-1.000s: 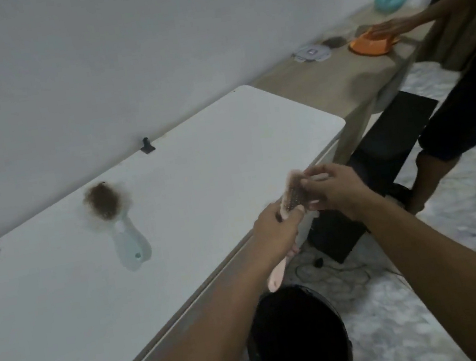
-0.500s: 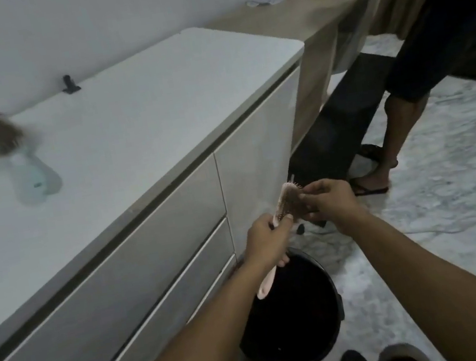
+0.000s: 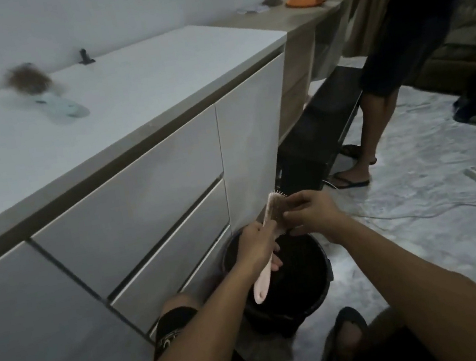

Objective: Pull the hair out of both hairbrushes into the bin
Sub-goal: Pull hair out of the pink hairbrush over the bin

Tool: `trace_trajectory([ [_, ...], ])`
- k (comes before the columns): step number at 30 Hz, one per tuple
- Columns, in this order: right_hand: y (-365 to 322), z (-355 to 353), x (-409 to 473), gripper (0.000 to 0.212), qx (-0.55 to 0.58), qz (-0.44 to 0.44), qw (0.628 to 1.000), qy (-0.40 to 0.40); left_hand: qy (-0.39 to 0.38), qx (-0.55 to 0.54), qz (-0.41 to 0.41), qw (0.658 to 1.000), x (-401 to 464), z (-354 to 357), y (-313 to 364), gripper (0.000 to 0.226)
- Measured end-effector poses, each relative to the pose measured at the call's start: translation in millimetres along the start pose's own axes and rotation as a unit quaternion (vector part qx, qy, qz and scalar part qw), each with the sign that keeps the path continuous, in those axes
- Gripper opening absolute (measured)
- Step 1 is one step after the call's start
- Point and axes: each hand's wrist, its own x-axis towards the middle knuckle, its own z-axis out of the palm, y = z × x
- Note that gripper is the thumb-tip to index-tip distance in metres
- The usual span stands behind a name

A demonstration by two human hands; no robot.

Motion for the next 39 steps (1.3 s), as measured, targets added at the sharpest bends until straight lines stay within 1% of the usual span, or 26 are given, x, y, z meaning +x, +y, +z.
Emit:
trace_trajectory([
  [3, 10.4, 6.5, -7.0, 0.022, -0.014, -0.015, 1.000, 0.018, 0.001, -0.001, 0.007, 1.000, -8.0, -1.1, -13.5, 0.027],
  [8, 25.7, 12.1, -11.0, 0.014, -0.038, -0.030, 0.998, 0.032, 0.007, 0.005, 0.007, 1.000, -11.8, -3.8, -34.6, 0.030],
  [12, 42.5, 15.8, -14.8, 0.020, -0.112, -0.073, 0.990, 0.039, -0.002, 0.013, -0.014, 1.000, -14.1, -2.6, -50.9, 0.034],
  [16, 73.6, 23.5, -12.9, 0.026, -0.156, -0.121, 0.980, -0.001, -0.016, 0.023, -0.049, 0.998, -17.6, -1.8, -67.5, 0.038],
  [17, 82.1, 26.2, -12.5, 0.024, -0.169, -0.124, 0.978, -0.003, -0.018, 0.027, -0.058, 0.998, -18.1, -2.2, -71.5, 0.039],
  [20, 102.3, 34.1, -15.0, 0.009, -0.201, -0.120, 0.972, 0.001, -0.016, 0.037, -0.094, 0.995, -20.7, -5.1, -81.1, 0.039],
  [22, 112.4, 36.9, -16.7, 0.011, -0.194, -0.111, 0.975, -0.002, -0.015, 0.046, -0.120, 0.992, -22.4, -7.3, -86.2, 0.040],
  [24, 121.8, 36.4, -16.4, 0.017, -0.153, -0.080, 0.985, 0.002, -0.011, 0.045, -0.140, 0.989, -22.5, -11.2, -94.7, 0.041],
  [26, 131.0, 36.0, -15.2, 0.018, -0.118, -0.049, 0.992, 0.018, -0.012, 0.045, -0.159, 0.986, -22.5, -13.9, -103.6, 0.042],
  [30, 135.9, 41.3, -16.7, 0.009, -0.081, -0.037, 0.996, 0.032, -0.019, 0.052, -0.157, 0.986, -22.4, -12.0, -110.3, 0.042],
  [31, 137.6, 43.5, -17.4, 0.008, -0.081, -0.040, 0.996, 0.025, -0.022, 0.053, -0.156, 0.986, -21.8, -12.1, -111.6, 0.042],
  [33, 142.9, 47.1, -19.0, 0.024, -0.106, -0.049, 0.993, -0.002, -0.028, 0.060, -0.158, 0.985, -21.0, -13.1, -115.3, 0.041],
  [34, 145.3, 48.9, -19.6, 0.029, -0.128, -0.057, 0.990, -0.013, -0.032, 0.065, -0.159, 0.985, -21.3, -13.5, -117.4, 0.040],
  [35, 148.2, 50.9, -19.2, 0.027, -0.147, -0.067, 0.987, -0.017, -0.033, 0.067, -0.158, 0.985, -21.7, -13.5, -118.7, 0.039],
  [37, 152.0, 54.0, -18.3, 0.015, -0.150, -0.069, 0.986, 0.002, -0.027, 0.065, -0.152, 0.986, -22.0, -12.1, -119.5, 0.038],
  [39, 150.6, 53.4, -17.6, 0.022, -0.106, -0.036, 0.992, 0.052, -0.024, 0.066, -0.146, 0.987, -21.3, -9.6, -120.0, 0.039],
])
